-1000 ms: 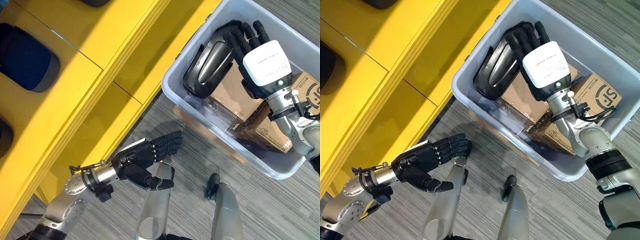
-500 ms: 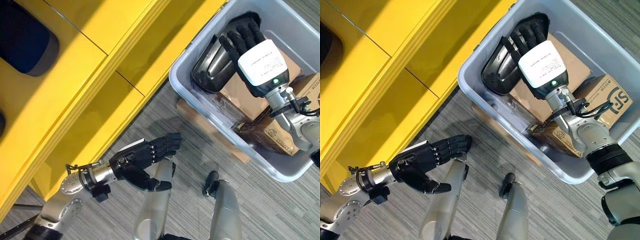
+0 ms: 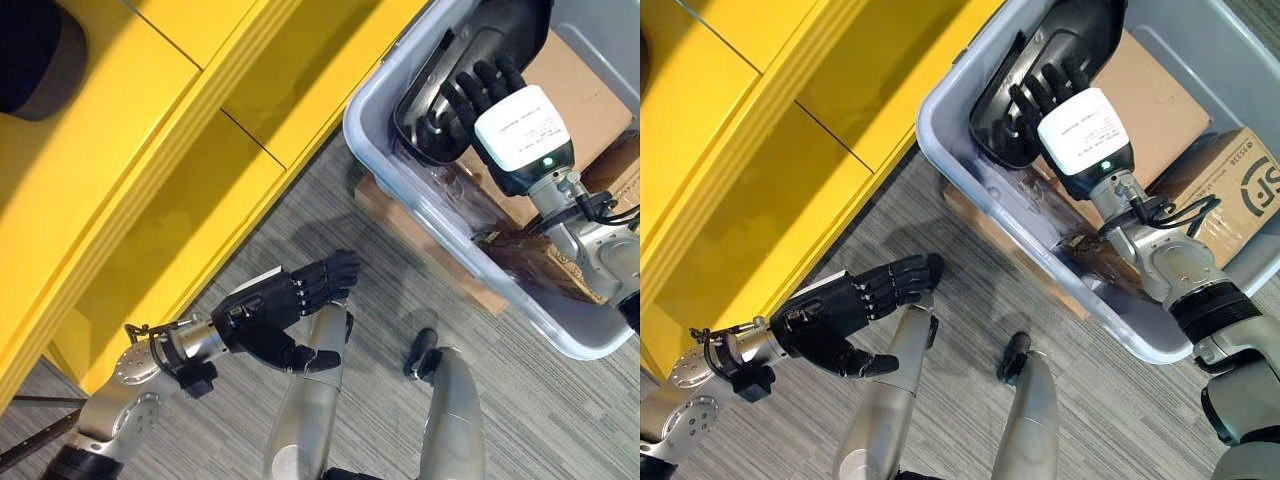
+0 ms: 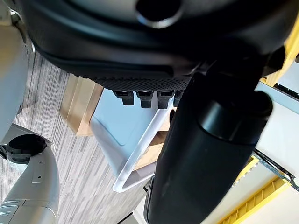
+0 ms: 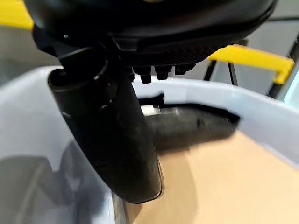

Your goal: Move parts from the plastic box to the shelf.

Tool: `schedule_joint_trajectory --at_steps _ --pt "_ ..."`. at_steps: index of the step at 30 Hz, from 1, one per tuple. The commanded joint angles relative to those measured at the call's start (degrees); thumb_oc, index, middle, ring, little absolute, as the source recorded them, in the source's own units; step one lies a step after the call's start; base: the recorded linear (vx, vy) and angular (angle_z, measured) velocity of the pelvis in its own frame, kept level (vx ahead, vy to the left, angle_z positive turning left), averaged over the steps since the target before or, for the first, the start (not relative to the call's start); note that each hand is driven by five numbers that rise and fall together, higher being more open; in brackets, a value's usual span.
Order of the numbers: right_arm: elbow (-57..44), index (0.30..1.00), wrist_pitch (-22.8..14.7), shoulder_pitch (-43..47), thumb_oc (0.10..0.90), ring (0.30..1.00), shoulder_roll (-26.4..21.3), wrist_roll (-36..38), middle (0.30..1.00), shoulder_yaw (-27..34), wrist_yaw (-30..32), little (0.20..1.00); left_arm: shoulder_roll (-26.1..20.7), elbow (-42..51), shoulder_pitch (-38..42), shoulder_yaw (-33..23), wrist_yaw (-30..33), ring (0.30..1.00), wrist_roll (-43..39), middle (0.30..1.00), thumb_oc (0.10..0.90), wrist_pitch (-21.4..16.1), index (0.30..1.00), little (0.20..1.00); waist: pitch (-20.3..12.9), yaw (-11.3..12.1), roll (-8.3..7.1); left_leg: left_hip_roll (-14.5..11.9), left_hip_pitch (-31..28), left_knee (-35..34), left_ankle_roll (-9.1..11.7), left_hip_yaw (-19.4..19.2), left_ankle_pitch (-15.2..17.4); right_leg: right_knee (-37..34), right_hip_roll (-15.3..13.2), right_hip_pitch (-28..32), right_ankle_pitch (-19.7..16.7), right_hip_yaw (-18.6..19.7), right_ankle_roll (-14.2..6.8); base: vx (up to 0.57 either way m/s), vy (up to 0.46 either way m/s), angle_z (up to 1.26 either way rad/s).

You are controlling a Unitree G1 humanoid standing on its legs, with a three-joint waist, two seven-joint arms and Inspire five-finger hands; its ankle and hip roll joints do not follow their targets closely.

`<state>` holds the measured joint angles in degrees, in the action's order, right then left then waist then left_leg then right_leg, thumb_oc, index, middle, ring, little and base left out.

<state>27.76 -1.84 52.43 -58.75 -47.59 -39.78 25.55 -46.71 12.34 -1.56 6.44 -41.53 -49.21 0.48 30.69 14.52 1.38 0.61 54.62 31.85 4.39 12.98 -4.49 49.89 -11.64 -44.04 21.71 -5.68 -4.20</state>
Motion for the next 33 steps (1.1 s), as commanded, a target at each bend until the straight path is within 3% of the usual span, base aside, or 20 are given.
schedule_joint_trajectory --at_steps 1,5,11,20,33 --pt "0.91 1.0 2.31 9.14 0.9 1.0 -2.91 3.59 1.0 0.68 2.18 1.0 -1.13 5.42 -0.62 -2.03 -1.76 1.0 -4.12 1.0 0.9 -4.52 1.0 1.0 -0.9 2.08 0.21 2.67 -0.01 -4.34 -4.28 -1.0 2.22 4.83 7.43 3.65 2.62 -3.17 8.23 0.0 0.0 0.0" --pt "3.02 1.0 4.95 10.06 0.9 1.0 -2.94 6.53 1.0 0.52 2.03 1.0 -1.19 5.52 -0.59 -1.86 -1.42 1.0 -3.78 1.0 0.9 -4.68 1.0 1.0 -0.9 2.01 0.46 2.64 1.34 -3.95 -4.35 -1.08 2.16 5.73 7.48 2.11 2.68 -3.22 8.42 0.0 0.0 0.0" --pt "4.49 1.0 5.58 11.1 0.9 1.0 -2.62 6.73 1.0 0.5 1.72 1.0 -1.19 5.34 -0.28 -1.82 -1.39 1.0 -3.92 1.0 0.9 -4.69 1.0 1.0 -0.9 1.92 0.72 2.56 2.52 -3.62 -4.33 -1.16 2.08 6.37 7.53 0.65 2.8 -3.23 8.55 0.0 0.0 0.0" --pt "6.51 1.0 8.36 13.44 0.9 1.0 -4.65 -0.41 1.0 -0.63 5.92 1.0 -1.7 5.14 -0.86 -2.2 -2.15 1.0 -4.41 1.0 0.9 -5.57 1.0 1.0 -0.9 2.12 1.01 2.65 3.6 -3.22 -4.35 -1.3 1.97 6.88 7.43 -0.18 2.88 -3.34 8.64 0.0 0.0 0.0" --pt "5.41 1.0 8.55 16.66 0.9 1.0 -7.37 -6.05 1.0 -5.51 2.52 1.0 -2.72 5.45 -2.69 -3.99 -4.04 1.0 -6.23 1.0 0.9 -7.06 1.0 1.0 -0.9 3.01 0.88 3.12 5.47 -1.81 -4.41 -1.09 2.16 9.11 6.93 -1.67 3.53 -3.94 8.86 0.02 -0.002 0.03"
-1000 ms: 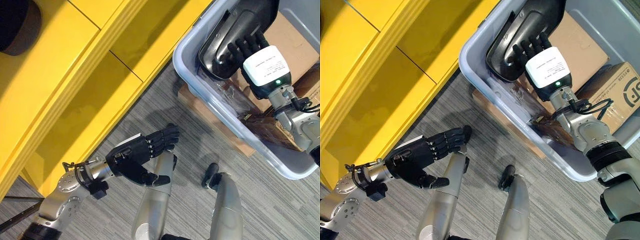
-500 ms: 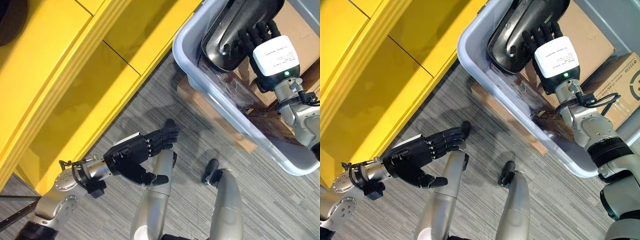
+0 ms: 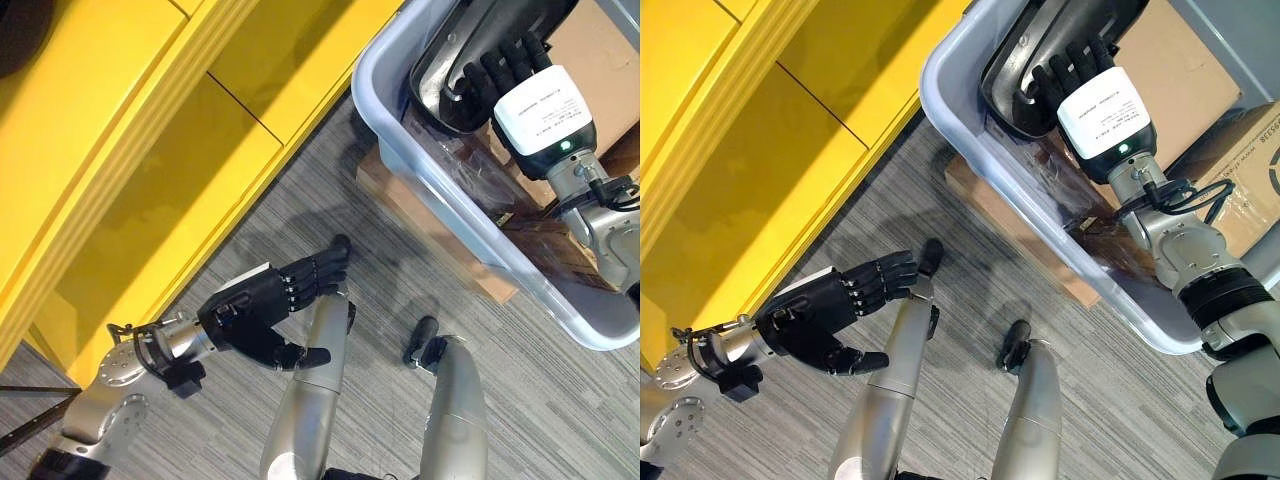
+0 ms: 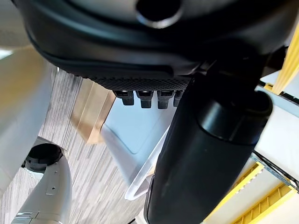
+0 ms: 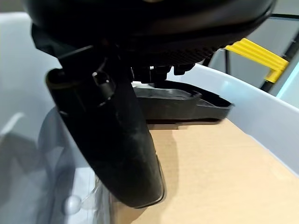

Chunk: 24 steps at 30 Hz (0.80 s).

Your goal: Move parts from the plastic box to the shelf.

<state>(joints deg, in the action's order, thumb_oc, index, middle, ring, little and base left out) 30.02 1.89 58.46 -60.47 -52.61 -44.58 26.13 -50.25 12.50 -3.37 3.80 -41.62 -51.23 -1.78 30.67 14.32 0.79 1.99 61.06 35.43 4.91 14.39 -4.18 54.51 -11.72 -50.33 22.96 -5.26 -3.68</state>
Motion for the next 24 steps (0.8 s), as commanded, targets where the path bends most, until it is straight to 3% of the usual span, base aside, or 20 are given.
schedule_joint_trajectory --at_steps 1,9,14,24 --pt "3.38 1.0 4.59 10.65 0.9 1.0 -5.52 -1.1 1.0 -0.85 1.98 1.0 0.89 5.29 -0.92 -1.32 -4.0 1.0 -4.05 1.0 0.9 -4.92 1.0 1.0 -0.88 3.27 1.45 1.84 -0.8 -5.2 -5.0 -2.43 1.93 4.76 7.04 4.47 2.28 -4.39 8.32 0.0 0.0 0.0" --pt "4.19 1.0 2.81 13.03 0.9 1.0 -5.77 0.29 1.0 -3.46 -0.68 1.0 0.25 6.25 -1.14 -2.17 -3.5 1.0 -4.38 1.0 0.9 -4.26 1.0 1.0 -0.88 4.15 1.05 2.95 2.09 -2.63 -5.28 -1.55 2.63 8.17 7.32 1.35 2.99 -4.99 8.68 0.06 -0.022 0.07" --pt "4.29 1.0 3.96 13.09 0.9 1.0 -6.45 3.42 1.0 -4.0 -3.77 1.0 -0.04 6.48 -1.76 -2.69 -3.4 1.0 -4.2 1.0 0.9 -4.06 1.0 1.0 -0.88 4.3 0.64 3.17 3.4 -1.44 -5.53 -1.34 3.15 9.21 7.42 0.1 3.02 -5.37 8.71 0.05 -0.025 0.03" --pt "6.63 1.0 7.29 14.76 0.9 1.0 -6.7 7.49 1.0 -3.98 -3.42 1.0 0.04 6.33 -2.02 -2.25 -2.39 1.0 -2.62 1.0 0.9 -4.49 1.0 1.0 -0.88 4.36 0.64 3.8 4.95 0.56 -5.93 -1.22 4.14 11.03 7.56 -1.88 3.11 -5.59 8.75 0.03 -0.016 0.04"
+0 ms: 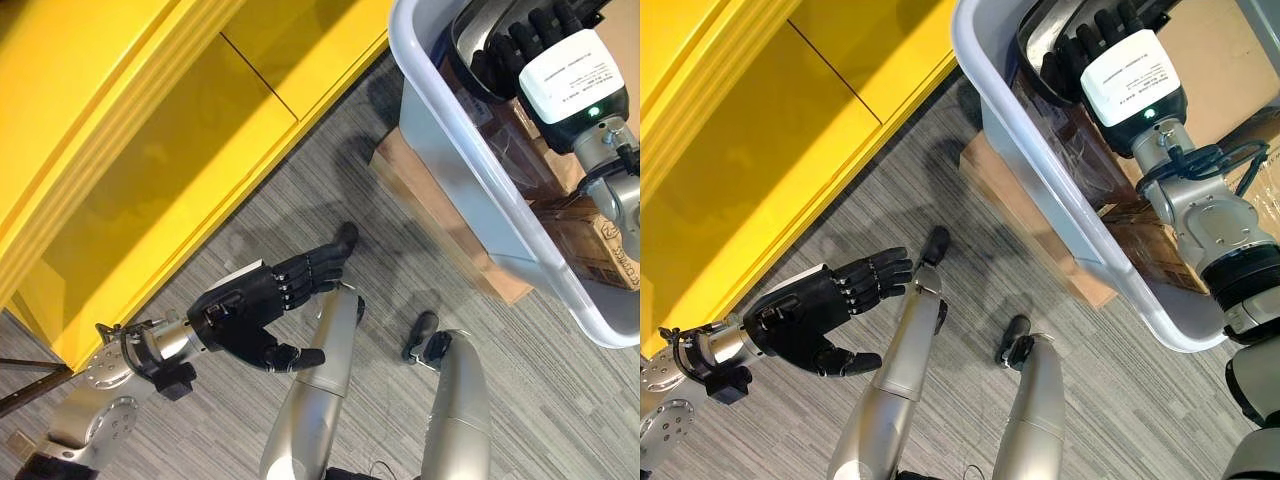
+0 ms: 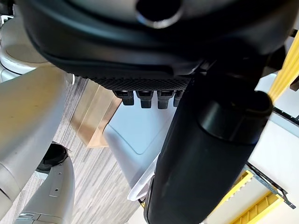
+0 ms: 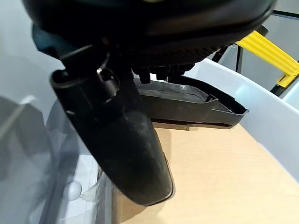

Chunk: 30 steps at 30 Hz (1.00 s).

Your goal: Move parts from the plastic box to the shelf.

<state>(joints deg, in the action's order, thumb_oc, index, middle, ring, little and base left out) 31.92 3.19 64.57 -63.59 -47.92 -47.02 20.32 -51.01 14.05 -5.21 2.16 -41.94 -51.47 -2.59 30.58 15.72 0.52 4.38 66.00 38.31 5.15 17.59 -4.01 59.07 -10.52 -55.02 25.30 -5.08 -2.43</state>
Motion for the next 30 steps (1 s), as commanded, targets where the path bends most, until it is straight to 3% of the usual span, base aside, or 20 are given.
schedule_joint_trajectory --at_steps 1,6,18,29,30 --pt "5.2 1.0 6.51 8.79 0.9 1.0 -3.6 4.28 1.0 -1.3 3.36 1.0 0.8 4.7 -0.26 -0.58 -2.28 1.0 -2.36 1.0 0.9 -3.75 1.0 1.0 -0.79 2.95 0.99 1.52 0.2 -2.09 -6.19 -4.42 4.05 6.55 6.38 2.7 0.8 -5.75 7.54 0.0 0.0 0.0" --pt "6.78 1.0 9.65 8.62 0.9 1.0 -2.91 7.96 1.0 1.68 6.14 1.0 1.78 4.77 -0.09 0.38 -2.34 1.0 -1.8 1.0 0.9 -3.89 1.0 1.0 -0.79 2.59 1.45 1.7 0.5 -1.34 -6.35 -4.74 4.54 7.14 6.39 1.94 0.76 -5.62 7.68 0.01 0.029 0.01" --pt "8.3 1.0 12.4 11.67 0.9 1.0 -3.02 7.91 1.0 0.87 2.01 1.0 1.93 5.54 0.41 1.18 -1.26 1.0 -1.85 1.0 0.9 -3.89 1.0 1.0 -0.79 2.54 1.96 1.59 0.25 -2.61 -6.29 -5.3 4.08 6.4 6.14 2.16 0.6 -5.59 7.55 0.0 0.012 0.03" --pt "8.56 1.0 9.6 14.65 0.9 1.0 -5.14 6.13 1.0 -3.25 -4.22 1.0 1.55 6.17 -0.86 0.36 -1.2 1.0 -1.77 1.0 0.9 -3.78 1.0 1.0 -0.79 2.67 1.65 1.73 1.07 -1.4 -6.27 -5.22 4.55 7.53 6.13 1.3 0.89 -5.79 7.72 0.01 -0.003 0.01" --pt "8.54 0.942 8.97 15.39 0.859 0.942 -5.36 6.45 0.942 -4.02 -5.44 0.942 1.41 6.28 -0.97 0.35 -1.16 1.0 -2.08 1.0 0.9 -3.8 1.0 1.0 -0.79 2.71 1.61 1.74 1.16 -1.47 -6.18 -5.18 4.46 7.43 6.05 1.28 0.78 -5.84 7.62 0.0 0.0 0.0"
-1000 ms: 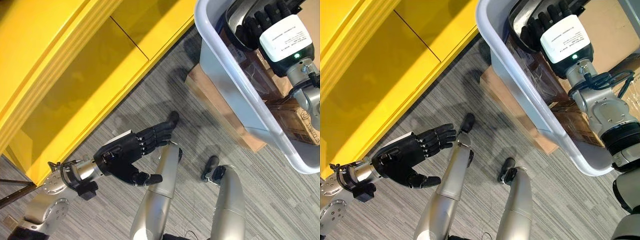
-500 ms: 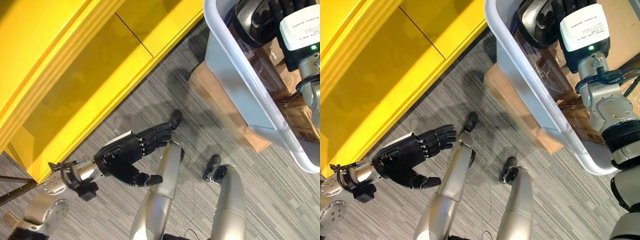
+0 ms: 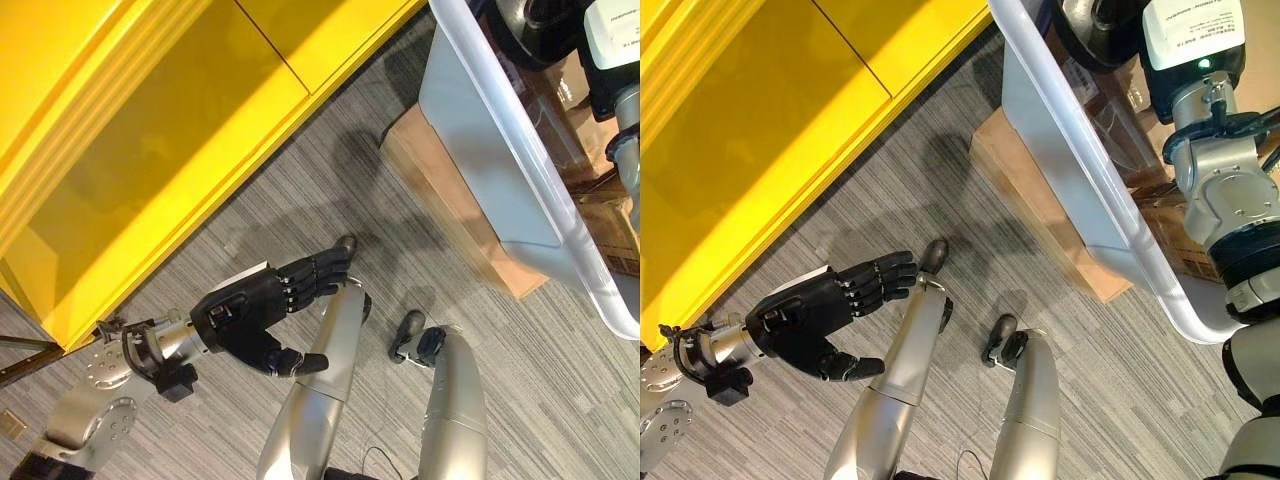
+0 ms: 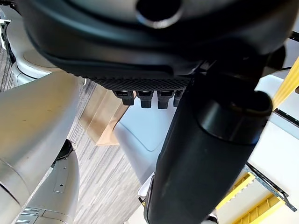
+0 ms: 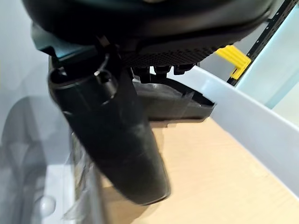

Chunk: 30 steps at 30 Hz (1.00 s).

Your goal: Move parts from the plastic box to the shelf.

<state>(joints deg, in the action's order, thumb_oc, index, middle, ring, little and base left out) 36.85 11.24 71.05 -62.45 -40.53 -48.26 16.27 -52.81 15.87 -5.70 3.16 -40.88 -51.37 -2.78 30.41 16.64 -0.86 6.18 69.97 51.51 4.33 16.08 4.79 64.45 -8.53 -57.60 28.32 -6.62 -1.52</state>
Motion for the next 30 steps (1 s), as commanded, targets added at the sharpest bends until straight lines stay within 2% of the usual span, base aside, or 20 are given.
schedule_joint_trajectory --at_steps 1,2,3,6,10,14,17,18,19,20,25,29,30 --pt "3.77 0.624 0.96 9.32 0.631 0.624 -6.38 -0.07 0.624 -3.53 -2.35 0.624 3.25 4.37 -0.53 -0.62 -2.19 1.0 -1.93 1.0 0.9 -3.65 1.0 1.0 -0.62 1.87 2.95 -0.08 -2.67 -14.61 -5.35 -3.67 -4.35 2.06 4.1 3.82 -2.21 -4.32 6.74 0.0 0.0 0.0" --pt "3.91 0.5 0.94 9.53 0.543 0.5 -6.34 0.28 0.5 -4.07 -2.07 0.5 3.24 4.37 -0.48 -0.64 -1.94 1.0 -1.64 1.0 0.9 -3.7 1.0 1.0 -0.62 1.88 2.9 -0.09 -2.56 -14.59 -5.39 -3.65 -4.37 2.11 4.14 3.76 -2.24 -4.37 6.74 0.0 0.0 0.0" --pt "4.15 0.3 0.34 9.75 0.4 0.3 -6.35 0.84 0.3 -4.4 -1.79 0.3 3.11 4.34 -0.43 -0.61 -1.81 1.0 -1.73 1.0 0.9 -3.8 1.0 1.0 -0.62 1.9 2.86 -0.04 -2.43 -14.54 -5.43 -3.59 -4.4 2.24 4.14 3.63 -2.24 -4.44 6.74 0.01 -0.006 0.04" --pt "3.8 0.3 0.06 10.26 0.4 0.3 -6.42 1.72 0.3 -4.88 -1.32 0.3 3.18 4.21 -0.8 -0.64 -1.97 1.0 -1.59 1.0 0.9 -4.18 1.0 1.0 -0.62 2.03 2.8 -0.07 -2.28 -14.6 -5.47 -3.46 -4.44 2.53 4.09 3.39 -2.14 -4.57 6.75 0.0 0.0 0.0" --pt "4.18 0.3 -2.11 9.35 0.4 0.3 -6.21 1.35 0.3 -3.73 -1.23 0.3 3.1 4.35 -1.06 -0.59 -2.22 1.0 -1.61 1.0 0.9 -4.14 1.0 1.0 -0.62 2.11 2.76 0.06 -2.05 -14.36 -5.52 -3.32 -4.4 2.49 4.16 3.51 -2.13 -4.67 6.68 0.0 -0.021 0.05" --pt "7.97 0.3 -4.48 8.73 0.4 0.3 -2.47 0.65 0.3 -2.12 -1.54 0.3 5.94 0.25 2.36 1.98 -3.05 1.0 2.62 1.0 0.9 -4.03 1.0 1.0 -0.62 2.88 1.88 0.33 -2.14 -12.98 -5.75 -3.25 -3.54 3.58 3.86 3.55 -1.89 -5.55 6.22 0.02 -0.063 0.0" --pt "12.37 0.3 -5.63 11.53 0.4 0.3 1.14 6.4 0.3 -5.85 0.49 0.3 9.35 -9.46 5.86 6.83 -5.3 1.0 7.03 1.0 0.9 -9.86 1.0 1.0 -0.62 2.8 0.95 -0.43 -2.76 -12.71 -5.57 -3.14 -3.29 3.54 4.16 4.31 -2.41 -6.15 6.39 -0.01 -0.067 -0.03" --pt "12.45 0.3 -5.71 11.61 0.4 0.3 1.54 6.79 0.3 -5.98 0.67 0.3 9.69 -10.23 6.21 7.59 -5.02 1.0 7.49 1.0 0.9 -10.62 1.0 1.0 -0.62 2.73 0.92 -0.57 -2.91 -12.76 -5.55 -3.18 -3.23 3.59 4.26 4.29 -2.45 -6.1 6.43 -0.05 -0.029 -0.12" --pt "11.29 0.3 -6.35 10.67 0.4 0.3 3.82 6.81 0.3 -5.35 1.99 0.3 11.26 -12.41 7.67 11.13 -2.62 1.0 9.32 1.0 0.9 -13.42 1.0 1.0 -0.62 2.1 0.42 -1.43 -4.33 -13.66 -5.56 -3.27 -2.99 3.12 4.77 4.92 -2.7 -5.61 6.5 -0.04 -0.014 -0.15" --pt "11.12 0.3 -6.29 10.47 0.4 0.3 4.0 6.93 0.3 -5.19 2.3 0.3 11.36 -12.5 7.82 11.4 -2.42 1.0 9.42 1.0 0.9 -13.54 1.0 1.0 -0.62 2.08 0.37 -1.48 -4.48 -13.75 -5.56 -3.3 -2.97 3.08 4.83 4.97 -2.71 -5.55 6.51 -0.05 -0.02 -0.12" --pt "7.46 0.3 -7.11 5.66 0.4 0.3 7.63 8.6 0.3 -1.36 8.44 0.3 13.92 -13.84 10.78 14.91 1.26 1.0 12.59 1.0 0.9 -14.68 1.0 1.0 -0.62 0.92 -0.85 -2.73 -8.79 -16.37 -5.64 -3.63 -2.73 0.24 5.76 8.58 -3.42 -4.59 6.26 -0.05 -0.023 -0.07" --pt "-1.24 0.3 -7.54 -0.97 0.4 0.3 11.22 11.62 0.3 5.79 12.95 0.3 15.88 -13.4 14.99 17.13 5.37 1.0 14.12 1.0 0.9 -12.65 1.0 1.0 -0.62 -1.32 -2.89 -4.06 -15.52 -20.12 -5.37 -4.35 -2.43 -5.4 6.7 15.05 -4.3 -2.79 5.41 -0.12 -0.013 -0.18" --pt "-4.56 0.3 -7.25 -2.76 0.4 0.3 11.61 11.36 0.3 8.21 12.3 0.3 16.39 -13.27 16.8 17.46 6.49 1.0 14.55 1.0 0.9 -12.19 1.0 1.0 -0.62 -1.78 -3.19 -4.99 -16.11 -21.8 -5.37 -4.24 -4.09 -7.07 7.22 15.37 -5.71 -2.98 5.54 -0.15 0.014 -0.27"
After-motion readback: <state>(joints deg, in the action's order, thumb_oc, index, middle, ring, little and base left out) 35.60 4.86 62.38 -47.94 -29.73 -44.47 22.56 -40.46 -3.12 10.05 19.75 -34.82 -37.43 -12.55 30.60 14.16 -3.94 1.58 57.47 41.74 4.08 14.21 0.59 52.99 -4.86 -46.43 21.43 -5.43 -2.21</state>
